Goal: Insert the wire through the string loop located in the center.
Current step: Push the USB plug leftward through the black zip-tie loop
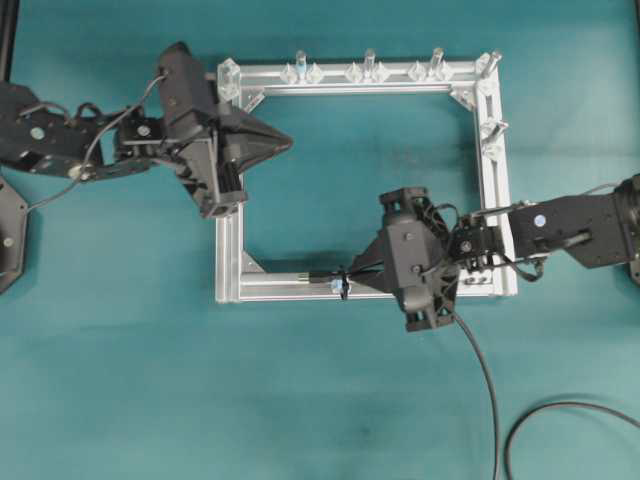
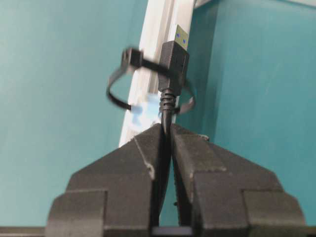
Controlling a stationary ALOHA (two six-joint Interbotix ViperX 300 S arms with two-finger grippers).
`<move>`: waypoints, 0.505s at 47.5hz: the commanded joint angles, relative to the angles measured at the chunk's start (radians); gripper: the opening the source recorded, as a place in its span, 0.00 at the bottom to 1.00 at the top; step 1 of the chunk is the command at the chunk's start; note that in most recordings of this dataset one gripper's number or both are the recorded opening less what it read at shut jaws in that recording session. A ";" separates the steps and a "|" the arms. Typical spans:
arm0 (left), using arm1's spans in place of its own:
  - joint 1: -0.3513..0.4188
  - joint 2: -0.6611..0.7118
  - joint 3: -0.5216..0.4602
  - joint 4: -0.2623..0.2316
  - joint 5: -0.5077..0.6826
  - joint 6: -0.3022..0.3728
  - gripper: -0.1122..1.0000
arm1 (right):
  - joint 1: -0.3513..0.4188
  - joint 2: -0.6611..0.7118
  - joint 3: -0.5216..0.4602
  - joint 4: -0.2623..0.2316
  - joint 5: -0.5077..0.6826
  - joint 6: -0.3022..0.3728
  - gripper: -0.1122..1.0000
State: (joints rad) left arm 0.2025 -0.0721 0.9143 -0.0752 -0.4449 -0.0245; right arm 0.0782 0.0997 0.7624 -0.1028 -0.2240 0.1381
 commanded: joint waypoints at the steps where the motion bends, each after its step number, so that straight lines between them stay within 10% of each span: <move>1: -0.005 -0.051 0.009 0.002 -0.002 -0.009 0.11 | -0.006 -0.002 -0.034 0.000 -0.003 0.002 0.16; 24: -0.104 -0.095 0.008 0.012 0.137 0.008 0.11 | -0.014 0.005 -0.038 -0.002 -0.003 0.002 0.16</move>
State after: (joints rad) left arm 0.1197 -0.1626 0.9480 -0.0736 -0.3252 -0.0230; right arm 0.0752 0.1166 0.7440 -0.1028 -0.2224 0.1381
